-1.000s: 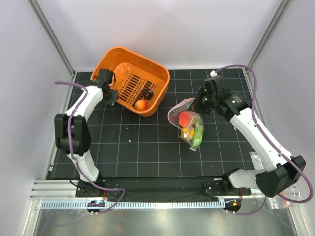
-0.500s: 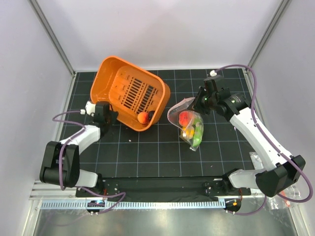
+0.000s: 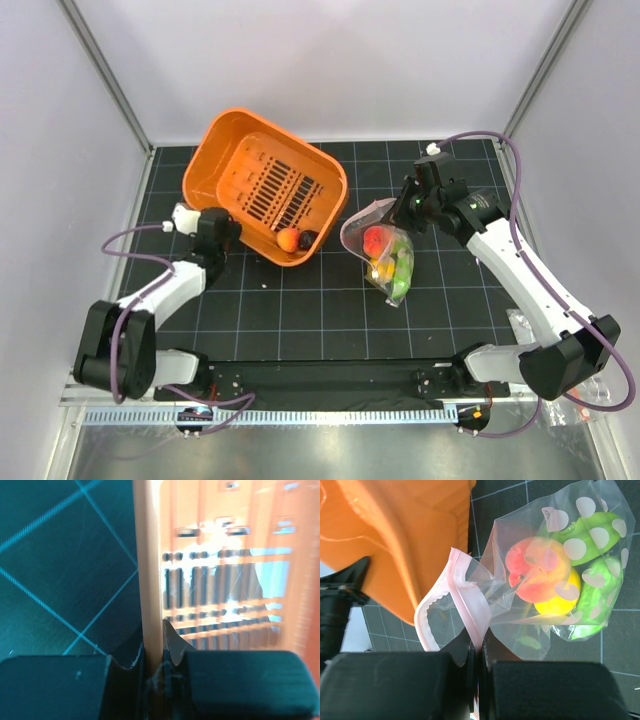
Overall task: Place the food in the zip-top bag and seal the zipper
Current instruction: Adjust the bin at the center of the board.
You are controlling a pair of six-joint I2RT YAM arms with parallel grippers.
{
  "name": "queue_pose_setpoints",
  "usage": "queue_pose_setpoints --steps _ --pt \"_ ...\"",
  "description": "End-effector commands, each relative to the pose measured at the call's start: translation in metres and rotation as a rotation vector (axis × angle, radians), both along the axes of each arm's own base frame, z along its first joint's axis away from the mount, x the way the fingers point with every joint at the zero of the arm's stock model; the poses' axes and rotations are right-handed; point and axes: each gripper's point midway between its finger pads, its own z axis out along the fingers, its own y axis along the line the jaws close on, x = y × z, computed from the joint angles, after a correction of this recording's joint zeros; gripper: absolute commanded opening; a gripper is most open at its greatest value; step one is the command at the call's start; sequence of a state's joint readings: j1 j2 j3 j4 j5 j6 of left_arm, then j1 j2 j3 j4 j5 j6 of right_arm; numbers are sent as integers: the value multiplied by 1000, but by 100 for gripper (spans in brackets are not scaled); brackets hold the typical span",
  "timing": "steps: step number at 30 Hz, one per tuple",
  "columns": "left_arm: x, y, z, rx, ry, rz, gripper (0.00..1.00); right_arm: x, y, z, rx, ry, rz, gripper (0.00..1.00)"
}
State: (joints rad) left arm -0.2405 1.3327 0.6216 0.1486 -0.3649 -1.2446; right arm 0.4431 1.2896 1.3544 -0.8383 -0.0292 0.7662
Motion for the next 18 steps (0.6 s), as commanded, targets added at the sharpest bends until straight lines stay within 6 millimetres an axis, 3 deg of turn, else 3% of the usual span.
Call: queue_pose_setpoints --steps 1,3,4,6,9,12,13,15,18 --pt "3 36 66 73 -97 208 0 8 2 15 21 -48 -8 1" --pt "-4 41 59 135 9 216 2 8 3 13 19 -42 -5 1" --pt "-5 43 68 161 57 213 3 8 4 14 24 -43 -4 1" --pt "-6 43 56 206 202 210 7 10 5 15 28 -48 -2 1" --pt "-7 40 49 184 233 213 10 10 4 17 28 -52 -4 1" --pt "-14 38 48 185 298 197 39 7 2 17 26 -52 -8 1" --pt "-16 38 48 191 323 194 53 7 1 17 21 -55 -10 1" --pt "-20 38 48 226 388 172 57 6 1 17 19 -53 -9 1" --pt "-28 41 50 260 454 158 80 6 1 17 19 -54 -9 1"
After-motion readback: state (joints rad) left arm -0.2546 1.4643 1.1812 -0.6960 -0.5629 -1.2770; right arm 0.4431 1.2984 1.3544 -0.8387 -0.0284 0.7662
